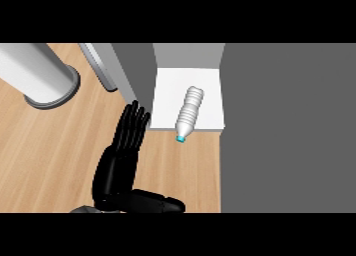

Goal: Pick up the bottled water, place it into the cabinet and close the cabinet

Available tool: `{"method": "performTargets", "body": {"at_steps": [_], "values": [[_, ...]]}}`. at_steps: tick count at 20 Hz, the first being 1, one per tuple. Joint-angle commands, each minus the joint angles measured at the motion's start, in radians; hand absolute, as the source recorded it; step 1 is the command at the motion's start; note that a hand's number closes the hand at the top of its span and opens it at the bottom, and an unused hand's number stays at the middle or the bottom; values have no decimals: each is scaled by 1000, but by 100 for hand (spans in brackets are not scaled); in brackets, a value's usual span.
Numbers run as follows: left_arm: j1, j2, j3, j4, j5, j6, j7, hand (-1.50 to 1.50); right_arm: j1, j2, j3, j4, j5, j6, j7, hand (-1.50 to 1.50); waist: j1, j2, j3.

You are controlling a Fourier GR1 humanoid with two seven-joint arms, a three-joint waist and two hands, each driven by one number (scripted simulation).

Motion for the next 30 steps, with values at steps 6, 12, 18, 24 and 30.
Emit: {"method": "performTargets", "body": {"at_steps": [6,12,18,24,30], "values": [[170,113,53,-130,19,-57,-51,-150,-36,5,254,-224,170,-43,177,150,-2,4,-2],[258,109,44,-178,10,-49,-94,-150,-57,73,522,-246,380,-102,256,150,-17,-2,-4],[323,193,119,-239,62,-107,-88,-150,-197,128,664,-212,460,-162,357,150,2,-2,-6],[404,237,163,-258,95,-166,-129,-150,-365,156,708,-161,492,-183,455,150,15,-6,-8],[432,273,219,-281,129,-205,-137,-150,-510,237,738,-101,503,-236,552,150,17,-8,-9]]}}
